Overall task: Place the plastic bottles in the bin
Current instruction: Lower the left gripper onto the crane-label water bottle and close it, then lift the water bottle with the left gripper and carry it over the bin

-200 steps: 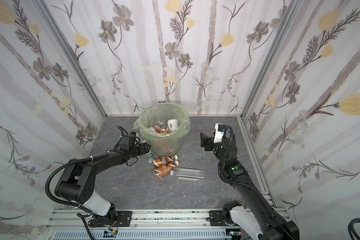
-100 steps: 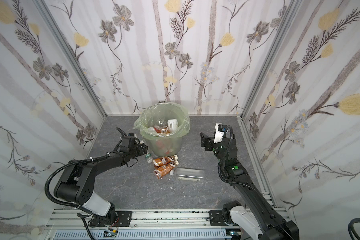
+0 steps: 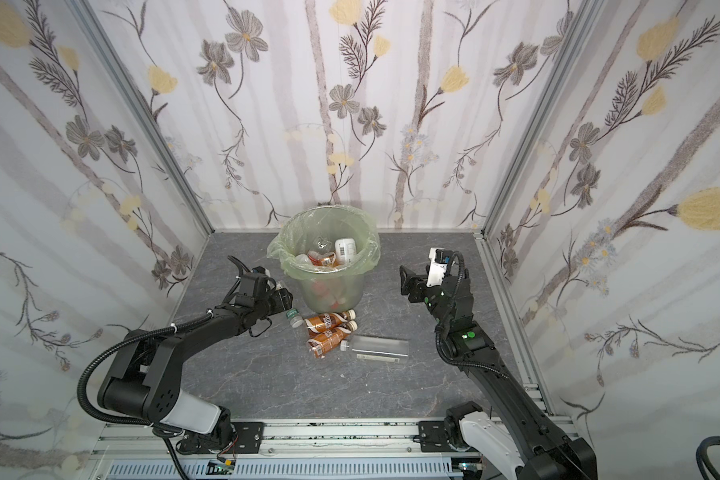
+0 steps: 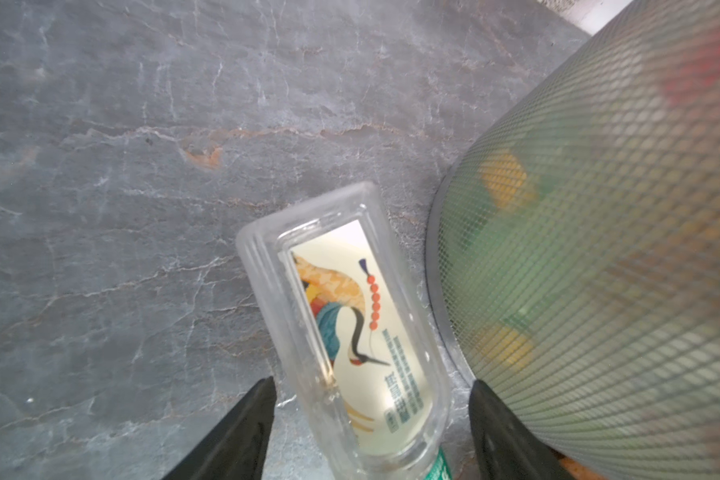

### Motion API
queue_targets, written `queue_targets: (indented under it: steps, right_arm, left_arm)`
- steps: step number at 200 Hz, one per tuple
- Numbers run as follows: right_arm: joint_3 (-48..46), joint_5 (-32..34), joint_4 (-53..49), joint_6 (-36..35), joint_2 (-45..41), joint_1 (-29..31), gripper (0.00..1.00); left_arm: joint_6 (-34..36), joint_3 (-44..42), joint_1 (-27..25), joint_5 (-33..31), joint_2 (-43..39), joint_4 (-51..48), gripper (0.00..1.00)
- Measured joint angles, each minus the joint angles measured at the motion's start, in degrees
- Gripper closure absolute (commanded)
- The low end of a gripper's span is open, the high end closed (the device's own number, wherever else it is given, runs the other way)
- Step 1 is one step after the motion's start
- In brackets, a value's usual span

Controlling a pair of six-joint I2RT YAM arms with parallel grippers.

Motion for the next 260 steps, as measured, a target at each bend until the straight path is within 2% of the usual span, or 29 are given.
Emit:
queue_targets:
  steps: [29,92,108,129,146,189,260]
  right_arm:
    - [-0.2,0.0,0.0,0.2,0.0,0.0,0.18]
    - [-0.2,0.0,0.0,0.4,-0.2,0.0,0.17]
    - [-0.2,0.0,0.1,0.4,-0.2,0.0,0.18]
    - [-0.2,0.0,0.0,0.4,-0.2,-0.1,0.18]
    - [-0.2,0.0,0.0,0.4,-0.2,-0.1,0.18]
    - [-0.2,0.0,-0.1,0.4,-0.7,-0.1,0.18]
    - [-0.2,0.2,-0.9,-0.1,-2.7,-0.1,0.17]
  left_arm:
    - [-1.1,1.4,0.0,1.1,0.4,0.0,0.18]
    - [-2.2,4.0,0.0,1.0,6.7,0.0,0.23]
    - [-2.2,4.7,0.0,1.1,8.3,0.0,0.26]
    - [-2.2,5.4,0.0,1.1,9.7,0.0,0.38]
    - [-2.0,5.7,0.2,1.3,10.1,0.1,0.43]
    - [-1.3,5.4,1.7,2.1,9.0,-0.2,0.49]
    - [0.5,4.7,4.0,1.9,2.1,-2.2,0.49]
